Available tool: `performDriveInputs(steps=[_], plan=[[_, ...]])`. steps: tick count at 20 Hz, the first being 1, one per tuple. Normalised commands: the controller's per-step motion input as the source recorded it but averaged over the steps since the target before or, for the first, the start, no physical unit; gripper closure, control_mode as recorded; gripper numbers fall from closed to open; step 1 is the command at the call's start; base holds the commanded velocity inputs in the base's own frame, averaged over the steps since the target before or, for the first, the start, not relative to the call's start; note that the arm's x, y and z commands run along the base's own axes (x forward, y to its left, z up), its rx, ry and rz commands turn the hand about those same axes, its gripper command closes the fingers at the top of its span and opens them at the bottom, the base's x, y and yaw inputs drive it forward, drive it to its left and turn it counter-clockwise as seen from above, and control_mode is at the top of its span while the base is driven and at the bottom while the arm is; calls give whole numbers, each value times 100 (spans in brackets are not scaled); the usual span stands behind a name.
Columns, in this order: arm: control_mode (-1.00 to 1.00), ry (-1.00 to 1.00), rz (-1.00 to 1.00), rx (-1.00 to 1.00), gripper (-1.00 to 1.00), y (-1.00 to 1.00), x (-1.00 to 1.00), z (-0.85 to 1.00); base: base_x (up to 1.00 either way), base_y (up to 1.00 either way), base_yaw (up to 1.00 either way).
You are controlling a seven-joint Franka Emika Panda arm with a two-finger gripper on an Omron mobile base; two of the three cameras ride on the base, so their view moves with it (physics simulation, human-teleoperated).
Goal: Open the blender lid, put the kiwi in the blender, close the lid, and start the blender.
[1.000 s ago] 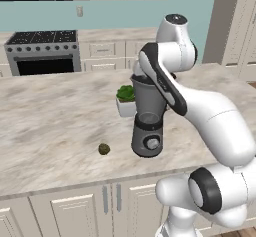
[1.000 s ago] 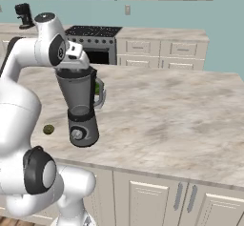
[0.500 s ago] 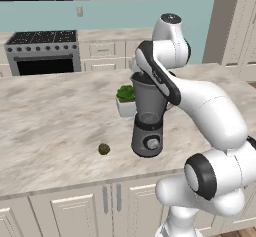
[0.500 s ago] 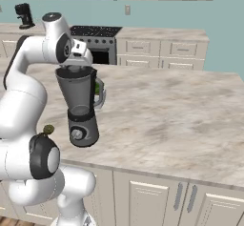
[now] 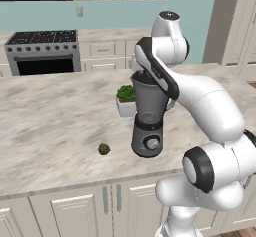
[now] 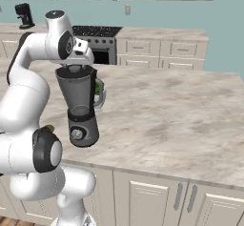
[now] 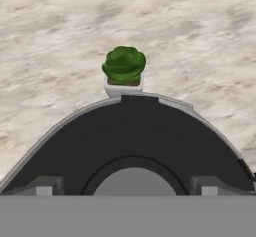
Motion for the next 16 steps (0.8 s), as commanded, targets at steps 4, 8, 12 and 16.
performDriveInputs(steps=[4, 8, 12, 16], plan=[[-100, 0, 0, 3, -100, -23, -5, -33, 0, 0, 0], [-100, 0, 0, 0, -100, -13, -2, -40, 0, 0, 0], [-100, 3, 0, -1, 100, -1, -11, -63, 0, 0, 0], [-100, 1, 0, 0, 100, 0, -38, -49, 0, 0, 0]])
